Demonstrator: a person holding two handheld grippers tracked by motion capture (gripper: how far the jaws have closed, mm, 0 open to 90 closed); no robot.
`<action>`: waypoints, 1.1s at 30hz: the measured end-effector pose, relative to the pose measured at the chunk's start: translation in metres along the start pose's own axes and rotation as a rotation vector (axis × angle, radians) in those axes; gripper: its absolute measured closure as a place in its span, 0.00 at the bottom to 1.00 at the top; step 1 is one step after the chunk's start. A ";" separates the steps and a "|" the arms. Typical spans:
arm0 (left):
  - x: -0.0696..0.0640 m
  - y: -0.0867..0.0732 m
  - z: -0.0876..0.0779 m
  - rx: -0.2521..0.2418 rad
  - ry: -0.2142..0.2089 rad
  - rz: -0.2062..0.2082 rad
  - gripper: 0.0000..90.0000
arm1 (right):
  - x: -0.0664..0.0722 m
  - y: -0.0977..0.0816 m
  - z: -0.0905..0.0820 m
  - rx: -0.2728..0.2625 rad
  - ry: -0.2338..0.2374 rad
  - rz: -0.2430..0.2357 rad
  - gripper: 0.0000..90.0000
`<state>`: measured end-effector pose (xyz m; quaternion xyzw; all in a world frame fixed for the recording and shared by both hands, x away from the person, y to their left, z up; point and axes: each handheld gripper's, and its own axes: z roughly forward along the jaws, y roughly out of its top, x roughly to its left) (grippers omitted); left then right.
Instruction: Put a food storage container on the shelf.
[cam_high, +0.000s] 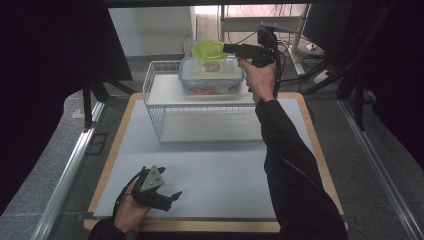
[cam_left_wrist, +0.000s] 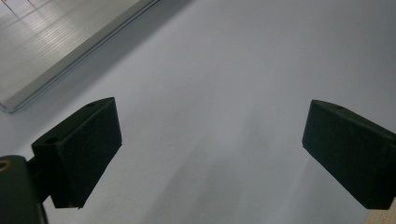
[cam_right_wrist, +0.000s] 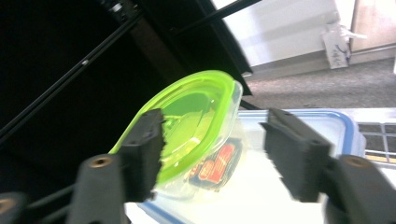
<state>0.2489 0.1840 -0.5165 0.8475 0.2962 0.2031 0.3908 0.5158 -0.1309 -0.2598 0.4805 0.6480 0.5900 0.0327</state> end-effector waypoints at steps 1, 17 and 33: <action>0.000 0.000 0.000 0.000 0.001 0.000 0.05 | 0.000 -0.001 -0.001 0.000 0.000 -0.018 0.33; 0.000 -0.001 0.002 0.002 -0.006 -0.012 0.05 | -0.005 -0.025 -0.031 0.052 0.002 -0.214 0.12; 0.001 -0.001 0.003 0.007 0.004 -0.023 0.05 | -0.002 -0.061 -0.060 0.098 0.002 -0.362 0.07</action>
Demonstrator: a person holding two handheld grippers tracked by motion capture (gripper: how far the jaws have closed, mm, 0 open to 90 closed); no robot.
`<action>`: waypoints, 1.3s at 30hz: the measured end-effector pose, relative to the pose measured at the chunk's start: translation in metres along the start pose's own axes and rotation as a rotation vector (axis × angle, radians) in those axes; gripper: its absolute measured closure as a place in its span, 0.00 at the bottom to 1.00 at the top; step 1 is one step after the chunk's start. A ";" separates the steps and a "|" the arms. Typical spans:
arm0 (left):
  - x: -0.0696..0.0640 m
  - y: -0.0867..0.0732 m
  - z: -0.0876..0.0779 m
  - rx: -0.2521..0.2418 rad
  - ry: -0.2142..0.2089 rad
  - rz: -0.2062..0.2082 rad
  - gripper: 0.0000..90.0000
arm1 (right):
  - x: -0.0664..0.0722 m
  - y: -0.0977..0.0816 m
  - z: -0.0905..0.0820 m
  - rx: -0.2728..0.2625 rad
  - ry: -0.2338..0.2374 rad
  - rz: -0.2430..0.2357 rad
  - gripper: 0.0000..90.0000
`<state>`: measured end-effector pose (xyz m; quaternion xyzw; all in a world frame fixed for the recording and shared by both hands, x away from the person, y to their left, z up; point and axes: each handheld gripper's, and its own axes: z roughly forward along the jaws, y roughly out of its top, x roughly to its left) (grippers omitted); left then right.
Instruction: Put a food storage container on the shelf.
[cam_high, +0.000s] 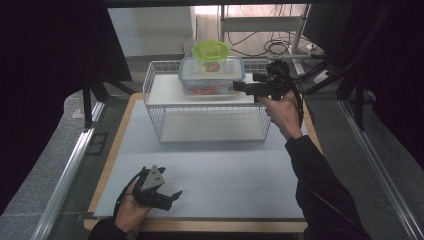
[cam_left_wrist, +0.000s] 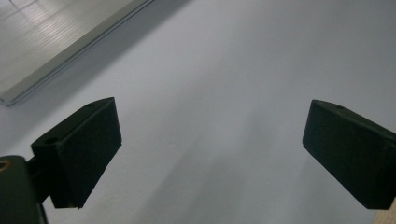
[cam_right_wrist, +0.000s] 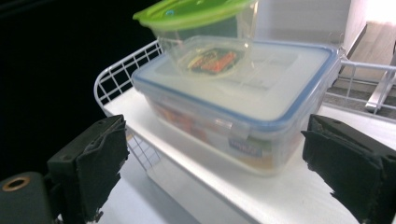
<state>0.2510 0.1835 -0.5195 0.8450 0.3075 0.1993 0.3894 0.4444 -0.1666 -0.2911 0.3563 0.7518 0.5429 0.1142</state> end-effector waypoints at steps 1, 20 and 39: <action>0.000 0.000 0.000 0.000 -0.002 0.000 0.05 | 0.001 -0.002 -0.001 0.003 0.001 -0.005 0.07; 0.000 -0.001 0.002 -0.010 -0.016 -0.014 0.04 | 0.019 -0.054 -0.014 0.029 0.006 -0.126 0.03; 0.002 -0.002 0.005 -0.001 -0.045 -0.023 0.03 | 0.033 -0.115 -0.010 0.035 -0.006 -0.223 0.02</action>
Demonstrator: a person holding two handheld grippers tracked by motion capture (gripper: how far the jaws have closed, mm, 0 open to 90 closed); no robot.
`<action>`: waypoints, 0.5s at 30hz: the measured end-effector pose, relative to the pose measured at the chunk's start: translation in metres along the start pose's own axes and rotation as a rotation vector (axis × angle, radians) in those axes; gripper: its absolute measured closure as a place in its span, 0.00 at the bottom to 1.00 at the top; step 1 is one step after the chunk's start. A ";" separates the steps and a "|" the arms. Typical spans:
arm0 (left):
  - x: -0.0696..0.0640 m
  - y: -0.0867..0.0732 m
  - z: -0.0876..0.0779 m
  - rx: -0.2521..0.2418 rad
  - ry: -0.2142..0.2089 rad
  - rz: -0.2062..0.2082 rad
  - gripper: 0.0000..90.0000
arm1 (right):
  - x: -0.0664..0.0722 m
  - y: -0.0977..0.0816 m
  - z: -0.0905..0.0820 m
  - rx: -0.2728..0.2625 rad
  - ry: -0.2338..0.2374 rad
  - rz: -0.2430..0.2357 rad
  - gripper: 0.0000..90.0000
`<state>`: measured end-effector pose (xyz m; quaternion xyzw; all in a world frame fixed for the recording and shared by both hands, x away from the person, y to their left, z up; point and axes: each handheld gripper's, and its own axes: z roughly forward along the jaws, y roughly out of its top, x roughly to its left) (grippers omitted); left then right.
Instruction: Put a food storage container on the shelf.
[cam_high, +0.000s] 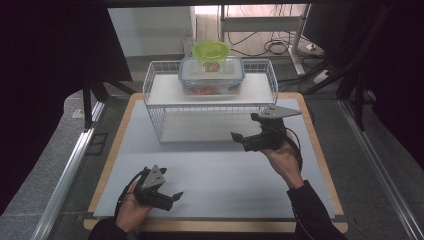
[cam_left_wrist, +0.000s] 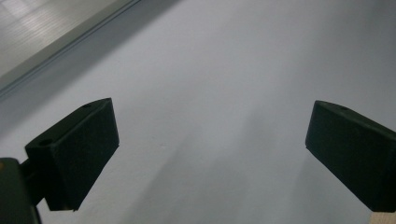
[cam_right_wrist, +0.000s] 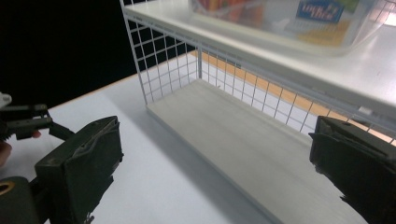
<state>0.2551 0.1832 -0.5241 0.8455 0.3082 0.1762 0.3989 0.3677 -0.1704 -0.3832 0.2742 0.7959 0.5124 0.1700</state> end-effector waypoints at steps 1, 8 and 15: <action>0.000 0.000 0.000 -0.001 -0.001 0.001 0.03 | 0.001 -0.002 0.001 0.007 -0.001 0.002 0.02; 0.001 0.000 -0.001 -0.006 -0.001 0.001 0.03 | 0.004 -0.013 0.003 0.031 0.006 0.009 0.02; 0.001 0.000 -0.002 -0.013 -0.002 0.005 0.03 | 0.009 -0.033 -0.003 0.047 0.008 -0.010 0.00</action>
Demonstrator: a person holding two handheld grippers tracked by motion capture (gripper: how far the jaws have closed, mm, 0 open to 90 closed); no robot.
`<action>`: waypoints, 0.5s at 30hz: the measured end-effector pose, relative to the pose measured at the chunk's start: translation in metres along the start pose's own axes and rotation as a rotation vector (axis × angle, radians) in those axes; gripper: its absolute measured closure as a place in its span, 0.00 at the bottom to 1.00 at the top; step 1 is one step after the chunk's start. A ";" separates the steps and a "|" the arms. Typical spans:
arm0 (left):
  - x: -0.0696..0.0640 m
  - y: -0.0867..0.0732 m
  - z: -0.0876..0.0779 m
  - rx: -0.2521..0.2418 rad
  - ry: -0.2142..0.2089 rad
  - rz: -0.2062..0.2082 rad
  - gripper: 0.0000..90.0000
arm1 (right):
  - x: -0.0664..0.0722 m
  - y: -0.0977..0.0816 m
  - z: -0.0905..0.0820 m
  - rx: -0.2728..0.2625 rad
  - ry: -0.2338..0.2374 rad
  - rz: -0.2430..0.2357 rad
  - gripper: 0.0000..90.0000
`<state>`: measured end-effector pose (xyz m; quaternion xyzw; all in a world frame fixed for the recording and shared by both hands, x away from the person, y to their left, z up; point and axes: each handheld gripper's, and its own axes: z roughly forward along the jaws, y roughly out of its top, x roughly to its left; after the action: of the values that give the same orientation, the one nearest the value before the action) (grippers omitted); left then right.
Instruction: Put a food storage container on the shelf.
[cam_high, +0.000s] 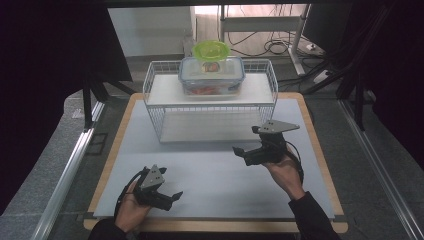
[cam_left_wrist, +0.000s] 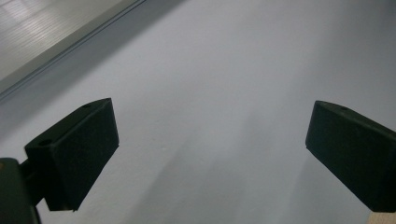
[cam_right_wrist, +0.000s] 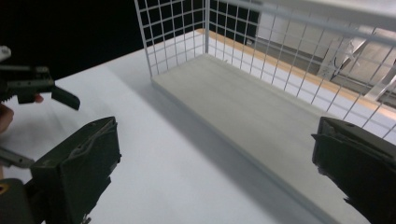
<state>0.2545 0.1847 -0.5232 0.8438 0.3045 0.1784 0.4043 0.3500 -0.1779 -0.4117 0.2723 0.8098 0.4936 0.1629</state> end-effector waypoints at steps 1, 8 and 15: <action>0.000 0.000 0.000 0.000 0.001 0.001 0.03 | 0.001 -0.002 -0.001 0.009 -0.003 -0.001 0.00; 0.000 0.000 0.000 -0.003 0.000 -0.001 0.03 | 0.004 -0.018 -0.003 0.044 -0.013 0.003 0.00; 0.000 0.000 -0.001 -0.004 0.002 0.003 0.03 | 0.005 -0.031 -0.011 0.059 -0.057 -0.003 0.00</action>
<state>0.2542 0.1851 -0.5229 0.8432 0.3032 0.1804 0.4057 0.3311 -0.1941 -0.4338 0.2896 0.8194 0.4614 0.1787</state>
